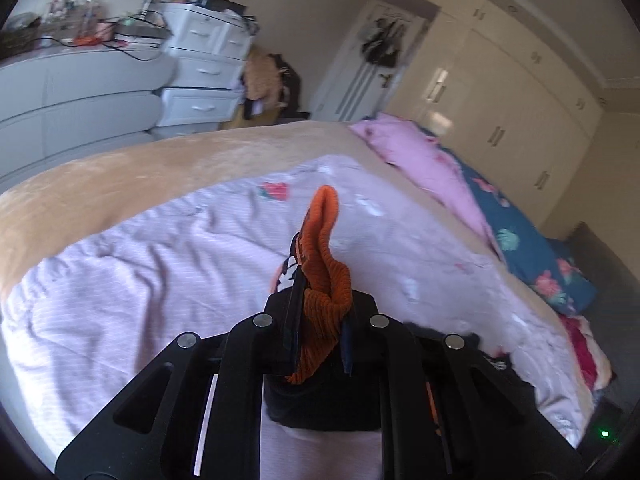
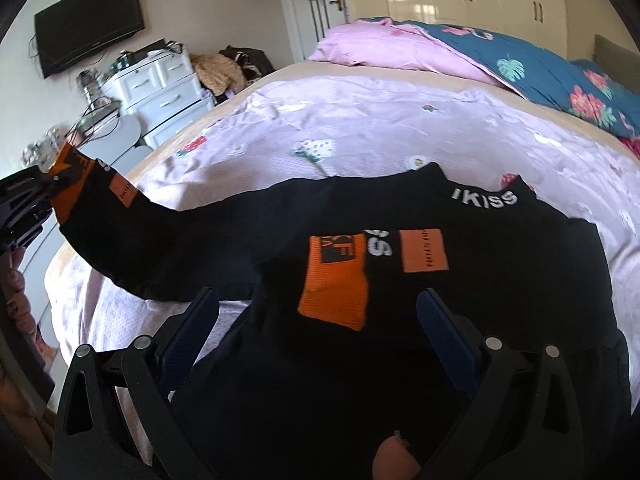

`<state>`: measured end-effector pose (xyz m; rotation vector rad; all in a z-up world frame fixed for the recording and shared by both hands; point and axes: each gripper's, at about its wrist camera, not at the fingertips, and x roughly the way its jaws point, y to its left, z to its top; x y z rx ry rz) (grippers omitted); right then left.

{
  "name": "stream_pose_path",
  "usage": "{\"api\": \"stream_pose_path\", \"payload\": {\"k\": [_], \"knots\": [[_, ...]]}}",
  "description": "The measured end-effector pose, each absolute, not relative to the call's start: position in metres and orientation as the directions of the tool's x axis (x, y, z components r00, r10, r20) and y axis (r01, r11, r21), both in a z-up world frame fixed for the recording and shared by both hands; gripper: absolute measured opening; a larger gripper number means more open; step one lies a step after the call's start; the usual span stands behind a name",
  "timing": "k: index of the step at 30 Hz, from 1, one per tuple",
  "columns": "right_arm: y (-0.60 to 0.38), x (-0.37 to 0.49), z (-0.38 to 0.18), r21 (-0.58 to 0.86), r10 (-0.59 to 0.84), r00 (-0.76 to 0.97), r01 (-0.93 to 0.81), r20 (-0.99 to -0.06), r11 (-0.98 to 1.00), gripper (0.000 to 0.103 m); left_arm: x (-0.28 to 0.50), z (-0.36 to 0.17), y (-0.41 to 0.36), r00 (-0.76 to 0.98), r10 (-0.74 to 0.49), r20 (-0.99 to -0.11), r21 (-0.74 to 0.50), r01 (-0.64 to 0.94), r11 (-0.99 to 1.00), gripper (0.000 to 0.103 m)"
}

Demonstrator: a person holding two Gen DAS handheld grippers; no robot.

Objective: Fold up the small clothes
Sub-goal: 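Carry the sleeve across the shirt body with the left gripper and lay it down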

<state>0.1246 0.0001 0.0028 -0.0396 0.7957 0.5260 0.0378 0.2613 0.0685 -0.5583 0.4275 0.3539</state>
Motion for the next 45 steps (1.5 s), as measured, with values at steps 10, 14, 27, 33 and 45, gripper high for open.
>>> {"api": "stream_pose_path", "payload": {"k": [10, 14, 27, 33, 45], "knots": [[-0.034, 0.128, 0.009, 0.18, 0.401, 0.62, -0.389, -0.674, 0.903, 0.099, 0.054, 0.078, 0.218, 0.905, 0.052, -0.422, -0.48, -0.272, 0.834, 0.007], [-0.057, 0.129, 0.012, 0.186, 0.378, 0.643, -0.347, -0.667, 0.919, 0.099, 0.06, 0.079, 0.206, 0.925, -0.059, -0.375, -0.548, -0.17, 0.819, 0.007], [-0.135, 0.146, 0.022, 0.168, 0.265, 0.725, -0.205, -0.635, 0.964, 0.099, 0.084, 0.077, 0.16, 0.907, -0.316, -0.278, -0.637, 0.072, 0.768, 0.007], [-0.155, 0.148, 0.02, 0.186, 0.261, 0.732, -0.184, -0.63, 0.965, 0.099, 0.091, 0.069, 0.149, 0.894, -0.339, -0.292, -0.637, 0.083, 0.766, 0.007], [-0.196, 0.154, 0.018, 0.256, 0.244, 0.737, -0.1, -0.63, 0.962, 0.099, 0.112, 0.048, 0.099, 0.82, -0.441, -0.366, -0.601, 0.154, 0.785, 0.007]]}}
